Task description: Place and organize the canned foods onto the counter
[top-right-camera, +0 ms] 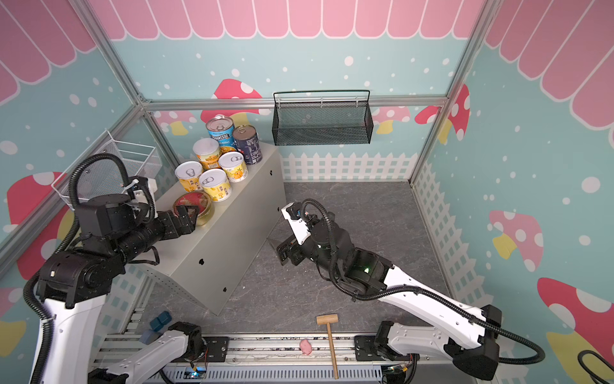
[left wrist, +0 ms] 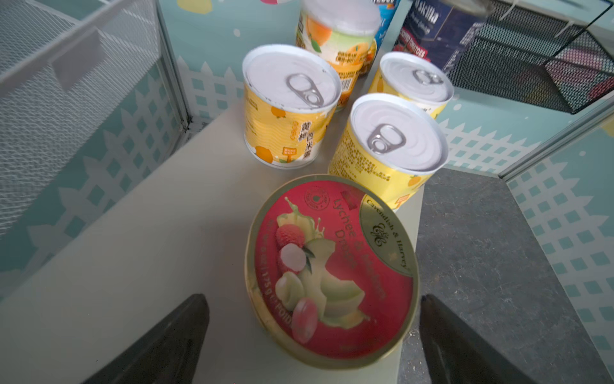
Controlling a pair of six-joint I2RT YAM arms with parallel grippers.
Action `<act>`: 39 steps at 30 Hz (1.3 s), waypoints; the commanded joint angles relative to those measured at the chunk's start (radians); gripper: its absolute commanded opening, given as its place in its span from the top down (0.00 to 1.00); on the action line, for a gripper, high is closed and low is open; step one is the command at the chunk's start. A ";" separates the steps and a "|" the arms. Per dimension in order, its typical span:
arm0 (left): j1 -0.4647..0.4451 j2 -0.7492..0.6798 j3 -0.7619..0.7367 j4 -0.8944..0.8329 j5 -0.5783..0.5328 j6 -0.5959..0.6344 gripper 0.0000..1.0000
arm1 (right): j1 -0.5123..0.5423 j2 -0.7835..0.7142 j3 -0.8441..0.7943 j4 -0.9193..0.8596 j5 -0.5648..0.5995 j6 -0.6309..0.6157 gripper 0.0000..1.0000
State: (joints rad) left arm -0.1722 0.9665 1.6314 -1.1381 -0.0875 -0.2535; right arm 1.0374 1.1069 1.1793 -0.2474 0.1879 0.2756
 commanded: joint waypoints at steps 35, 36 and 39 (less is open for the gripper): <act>-0.843 0.243 -0.303 0.626 -0.133 0.075 0.01 | -0.603 -0.327 -0.310 -0.201 -0.208 -0.048 0.00; -0.858 0.260 -0.343 0.683 -0.179 0.075 0.01 | -0.639 -0.331 -0.329 -0.199 -0.212 -0.053 0.00; -0.900 0.297 -0.495 0.892 -0.288 0.120 0.01 | -0.752 -0.330 -0.380 -0.163 -0.251 -0.068 0.00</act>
State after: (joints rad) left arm -1.0424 1.2484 1.2247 -0.5190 -0.2173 -0.1722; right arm 0.3550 0.7822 0.8368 -0.4259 -0.0563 0.2276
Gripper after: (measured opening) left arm 0.992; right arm 0.995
